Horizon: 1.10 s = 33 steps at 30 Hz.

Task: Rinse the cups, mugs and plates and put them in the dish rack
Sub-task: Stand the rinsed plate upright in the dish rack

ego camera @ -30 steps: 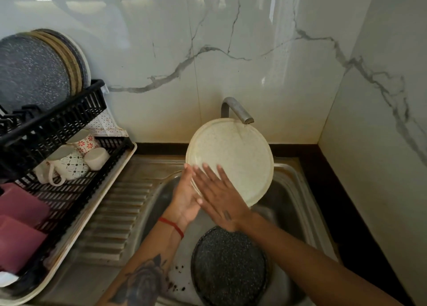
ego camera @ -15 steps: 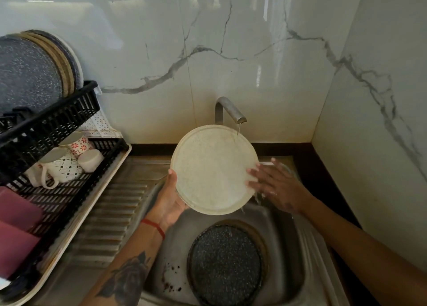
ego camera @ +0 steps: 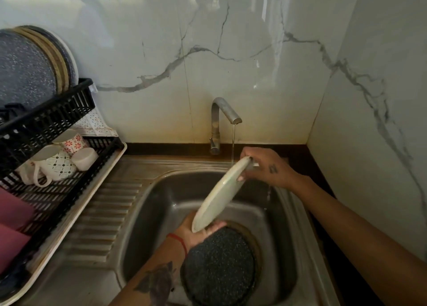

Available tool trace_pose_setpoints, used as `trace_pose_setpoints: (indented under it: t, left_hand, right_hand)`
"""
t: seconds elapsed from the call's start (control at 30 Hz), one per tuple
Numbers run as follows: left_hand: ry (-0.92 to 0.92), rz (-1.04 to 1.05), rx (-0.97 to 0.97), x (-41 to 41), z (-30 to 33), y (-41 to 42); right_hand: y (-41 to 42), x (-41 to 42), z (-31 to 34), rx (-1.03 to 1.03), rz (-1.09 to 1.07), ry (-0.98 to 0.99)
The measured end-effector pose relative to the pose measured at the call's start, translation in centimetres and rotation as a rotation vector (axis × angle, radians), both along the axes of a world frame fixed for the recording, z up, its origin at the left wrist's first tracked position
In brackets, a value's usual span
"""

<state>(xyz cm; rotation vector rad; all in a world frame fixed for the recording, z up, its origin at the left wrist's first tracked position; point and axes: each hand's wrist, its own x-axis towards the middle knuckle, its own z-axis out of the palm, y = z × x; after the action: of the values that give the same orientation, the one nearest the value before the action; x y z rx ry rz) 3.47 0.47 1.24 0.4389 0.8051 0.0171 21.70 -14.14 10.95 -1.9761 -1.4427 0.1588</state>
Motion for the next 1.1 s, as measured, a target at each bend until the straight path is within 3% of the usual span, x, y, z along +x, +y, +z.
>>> trace_pose_setpoints:
  t: [0.07, 0.13, 0.23, 0.3, 0.4, 0.5, 0.57, 0.63, 0.73, 0.9, 0.97, 1.03, 1.1]
  left_hand:
    - [-0.046, -0.068, 0.038, -0.2, 0.2, 0.1]
    - [-0.070, -0.155, 0.221, -0.3, 1.1, 0.6]
    - [-0.261, -0.242, 0.544, -0.3, 3.1, 1.8]
    - [-0.268, -0.302, 0.759, 0.0, 4.4, 2.1]
    - [-0.244, -0.265, 0.822, 0.6, 5.5, 2.1]
    - [-0.259, -0.259, 0.793, 1.0, 6.0, 1.9]
    - [-0.252, -0.273, 0.823, 1.4, 6.0, 1.8]
    - [-0.257, -0.266, 0.833, 1.6, 5.9, 1.8]
    - [-0.225, -0.234, 0.801, 1.2, 5.9, 2.5]
    - [-0.337, -0.115, 0.618, -0.2, 4.7, 3.7]
    - [-0.343, -0.092, 0.578, -0.3, 4.1, 3.6]
    - [-0.315, -0.071, 0.541, -0.2, 3.4, 3.1]
    - [-0.311, -0.049, 0.483, 0.1, 2.9, 2.6]
  right_hand:
    - [0.2, 0.9, -0.6, -0.042, -0.034, 0.102]
    - [-0.3, 2.4, -1.6, -0.097, -0.097, 0.192]
    - [-0.6, 4.3, -2.3, -0.119, -0.213, 0.352]
    - [0.3, 4.7, -2.0, -0.139, -0.248, 0.367]
    - [3.0, 3.6, -0.6, -0.166, -0.280, 0.361]
    - [5.6, 1.6, 0.7, -0.092, -0.290, 0.040]
    - [7.0, 0.0, 1.2, -0.042, -0.187, -0.177]
    - [8.0, -1.2, 1.4, -0.049, -0.042, -0.228]
    - [8.3, -0.5, 1.6, -0.056, 0.022, 0.012]
    - [5.9, 2.9, 0.5, 0.181, -0.475, 0.628]
    - [5.9, 3.1, -1.1, 0.158, -0.551, 0.708]
    - [6.5, 2.4, -2.7, 0.092, -0.660, 0.471]
    - [7.1, 1.0, -3.6, 0.035, -0.770, 0.022]
